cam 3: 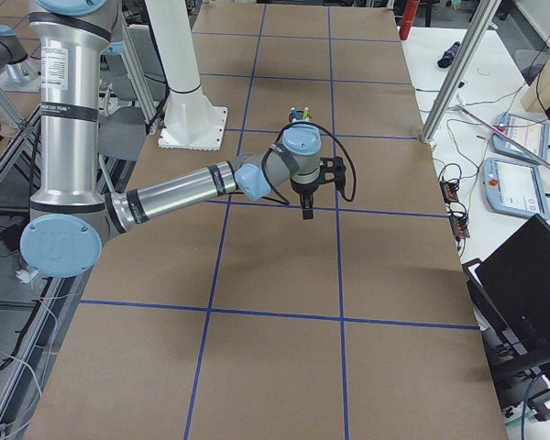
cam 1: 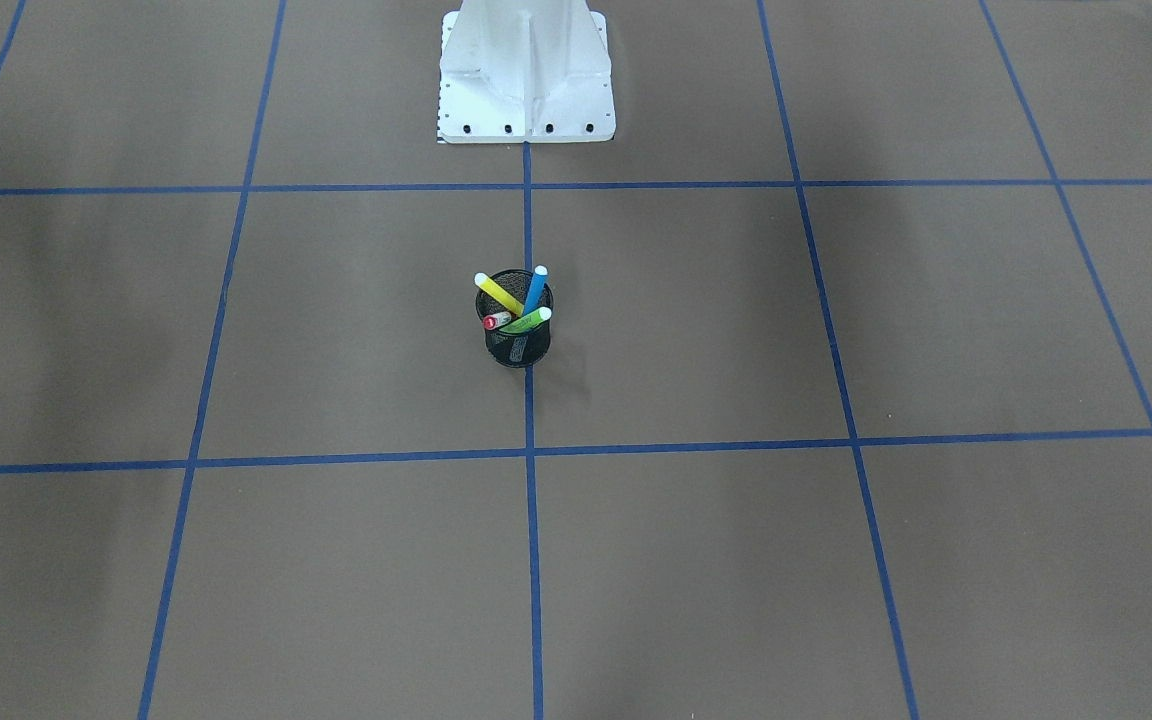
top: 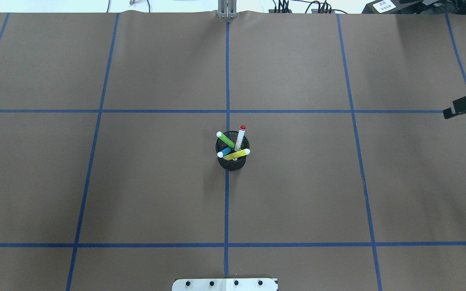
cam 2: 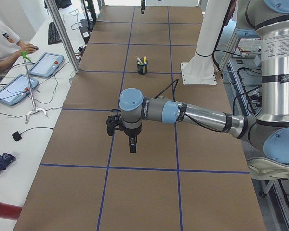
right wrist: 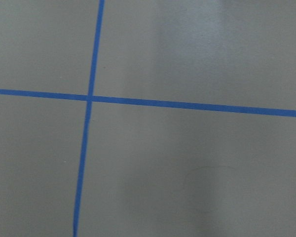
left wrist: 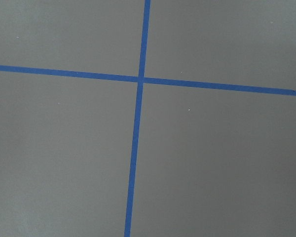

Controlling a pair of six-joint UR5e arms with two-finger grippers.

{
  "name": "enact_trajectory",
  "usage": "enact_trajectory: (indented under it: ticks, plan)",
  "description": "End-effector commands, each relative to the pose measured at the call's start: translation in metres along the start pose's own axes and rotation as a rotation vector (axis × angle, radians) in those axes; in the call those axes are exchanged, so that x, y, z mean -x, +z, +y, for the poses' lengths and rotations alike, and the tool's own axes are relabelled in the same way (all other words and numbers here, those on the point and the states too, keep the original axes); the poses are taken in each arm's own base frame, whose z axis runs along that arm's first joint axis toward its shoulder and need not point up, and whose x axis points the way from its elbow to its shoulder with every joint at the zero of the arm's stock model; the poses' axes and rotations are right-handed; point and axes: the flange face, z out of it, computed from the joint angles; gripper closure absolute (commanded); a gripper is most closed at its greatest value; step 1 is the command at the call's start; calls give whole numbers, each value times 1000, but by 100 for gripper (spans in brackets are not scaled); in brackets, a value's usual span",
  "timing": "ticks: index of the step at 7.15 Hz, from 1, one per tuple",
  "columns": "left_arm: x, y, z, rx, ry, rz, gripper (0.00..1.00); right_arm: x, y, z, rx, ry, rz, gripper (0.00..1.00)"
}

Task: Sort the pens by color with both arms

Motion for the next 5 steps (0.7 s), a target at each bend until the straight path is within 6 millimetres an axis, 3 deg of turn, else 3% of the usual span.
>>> enact_trajectory:
  ticks: [1, 3, 5]
  plan:
    - [-1, 2, 0, 3, 2, 0, 0, 107, 20, -1, -5, -5, -47, 6]
    - [1, 5, -1, 10, -1, -1, 0, 218, 52, 11, -3, 57, -87, 2]
    - [1, 5, -1, 10, -1, -1, 0, 358, 71, 24, 2, 82, -3, 1]
